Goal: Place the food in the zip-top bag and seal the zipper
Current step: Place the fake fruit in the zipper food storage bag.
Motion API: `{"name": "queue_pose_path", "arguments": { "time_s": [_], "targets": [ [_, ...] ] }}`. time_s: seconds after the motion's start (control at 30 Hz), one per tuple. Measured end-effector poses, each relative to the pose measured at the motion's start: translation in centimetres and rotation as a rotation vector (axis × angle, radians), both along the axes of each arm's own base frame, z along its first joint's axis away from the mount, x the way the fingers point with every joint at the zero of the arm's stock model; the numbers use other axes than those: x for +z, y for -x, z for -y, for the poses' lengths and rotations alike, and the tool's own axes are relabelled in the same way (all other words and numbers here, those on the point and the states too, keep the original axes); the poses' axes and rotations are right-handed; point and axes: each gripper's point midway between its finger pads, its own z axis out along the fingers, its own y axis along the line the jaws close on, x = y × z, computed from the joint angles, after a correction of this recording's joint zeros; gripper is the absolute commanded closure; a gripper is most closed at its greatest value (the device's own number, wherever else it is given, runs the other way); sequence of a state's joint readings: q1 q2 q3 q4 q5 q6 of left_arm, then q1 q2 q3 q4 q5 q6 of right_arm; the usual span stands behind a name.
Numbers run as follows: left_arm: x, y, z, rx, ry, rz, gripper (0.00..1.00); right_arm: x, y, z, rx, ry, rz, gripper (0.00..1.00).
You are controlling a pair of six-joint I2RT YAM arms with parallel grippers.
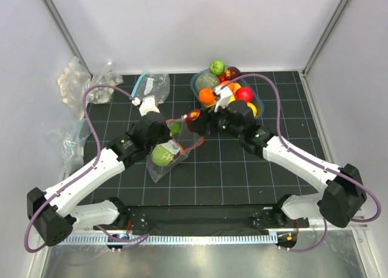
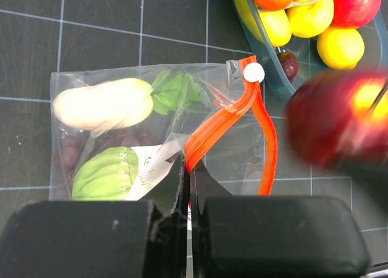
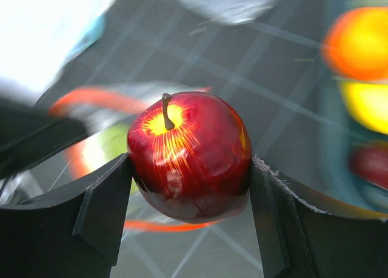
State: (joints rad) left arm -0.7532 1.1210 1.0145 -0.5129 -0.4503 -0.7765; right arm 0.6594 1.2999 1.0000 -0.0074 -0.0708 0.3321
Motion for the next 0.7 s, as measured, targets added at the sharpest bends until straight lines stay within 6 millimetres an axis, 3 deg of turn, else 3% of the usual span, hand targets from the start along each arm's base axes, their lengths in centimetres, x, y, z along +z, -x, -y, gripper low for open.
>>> {"name": "queue_pose_path", "arguments": {
  "time_s": [0.13,0.27,0.4,0.43,0.5,0.53,0.7],
  "targets": [
    [0.0,0.0,0.0,0.0,0.0,0.0,1.0,0.2,3.7,-4.1,0.197,-0.013,0.043,0.56],
    [0.2,0.1,0.0,-0.001,0.004,0.004,1.0,-0.4,4.8,-6.0,0.275,-0.006,0.066,0.52],
    [0.7,0.2,-0.2,0.002,0.014,0.016,1.0,-2.8,5.1,-7.2,0.304,0.047,0.042,0.44],
    [0.8,0.2,-0.3,0.003,0.017,0.02,1.0,-3.4,5.1,-7.4,0.307,0.061,0.034,0.39],
    [1.3,0.4,-0.4,0.003,0.028,0.03,1.0,-4.3,5.0,-7.5,0.311,0.083,0.021,0.19],
    [1.6,0.5,-0.5,0.004,0.035,0.038,1.0,-4.6,5.1,-7.6,0.312,0.09,0.014,0.01],
    [2.6,1.0,-1.2,0.015,0.06,0.069,0.99,-4.5,5.0,-7.7,0.314,0.099,0.023,0.0]
  ]
}}
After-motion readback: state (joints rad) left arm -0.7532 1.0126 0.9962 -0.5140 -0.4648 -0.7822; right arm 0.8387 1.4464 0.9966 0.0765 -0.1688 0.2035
